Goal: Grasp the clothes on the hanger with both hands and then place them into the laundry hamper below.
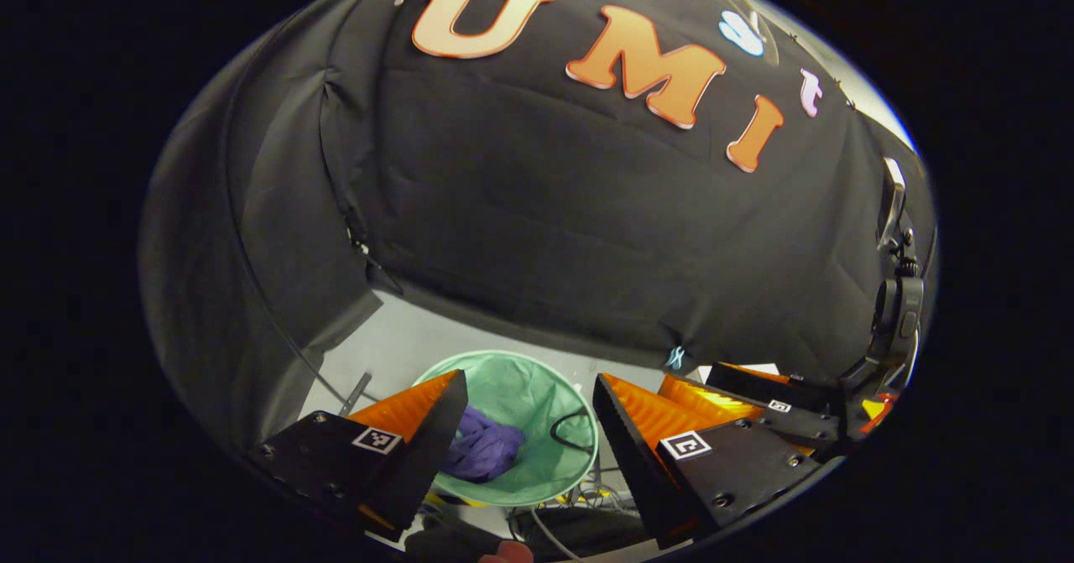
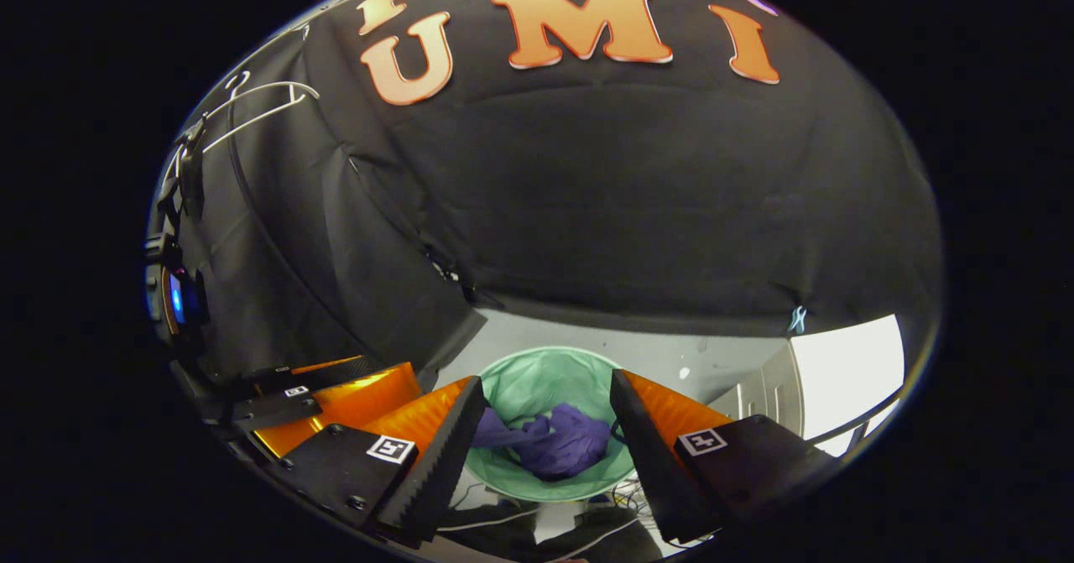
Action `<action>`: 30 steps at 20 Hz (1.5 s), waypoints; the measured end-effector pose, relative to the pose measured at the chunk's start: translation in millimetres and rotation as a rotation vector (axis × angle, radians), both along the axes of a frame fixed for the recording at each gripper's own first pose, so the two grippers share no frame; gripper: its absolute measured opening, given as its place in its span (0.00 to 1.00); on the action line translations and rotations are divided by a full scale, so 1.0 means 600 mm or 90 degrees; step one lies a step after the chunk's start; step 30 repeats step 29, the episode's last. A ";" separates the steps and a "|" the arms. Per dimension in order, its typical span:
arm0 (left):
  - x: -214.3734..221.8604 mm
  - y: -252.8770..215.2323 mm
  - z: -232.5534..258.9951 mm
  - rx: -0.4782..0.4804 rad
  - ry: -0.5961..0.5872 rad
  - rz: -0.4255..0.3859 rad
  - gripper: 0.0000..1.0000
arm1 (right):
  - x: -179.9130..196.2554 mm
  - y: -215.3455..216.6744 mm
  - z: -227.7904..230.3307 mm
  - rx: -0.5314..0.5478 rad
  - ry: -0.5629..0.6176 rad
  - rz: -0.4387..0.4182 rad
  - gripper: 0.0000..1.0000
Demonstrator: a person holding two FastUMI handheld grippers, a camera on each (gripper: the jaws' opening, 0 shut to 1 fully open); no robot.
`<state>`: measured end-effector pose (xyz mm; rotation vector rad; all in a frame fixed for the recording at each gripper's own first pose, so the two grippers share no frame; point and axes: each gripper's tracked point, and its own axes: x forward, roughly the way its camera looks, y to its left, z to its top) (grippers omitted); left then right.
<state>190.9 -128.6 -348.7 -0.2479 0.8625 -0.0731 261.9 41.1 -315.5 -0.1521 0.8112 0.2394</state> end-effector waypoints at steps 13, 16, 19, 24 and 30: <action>0.005 0.090 0.278 0.042 -0.286 -0.038 0.96 | -0.077 0.058 0.322 0.029 -0.327 -0.044 0.89; -0.042 0.085 0.334 0.051 -0.333 -0.007 0.95 | -0.123 0.033 0.393 0.009 -0.395 -0.020 1.00; -0.079 0.075 0.382 0.055 -0.359 0.016 0.93 | -0.185 -0.003 0.435 0.002 -0.411 -0.001 0.98; -0.154 0.029 0.468 0.050 -0.409 0.015 0.95 | -0.296 -0.075 0.482 0.024 -0.431 -0.008 1.00; -0.228 -0.027 0.504 0.060 -0.432 0.017 0.91 | -0.376 -0.136 0.520 0.035 -0.451 -0.005 1.00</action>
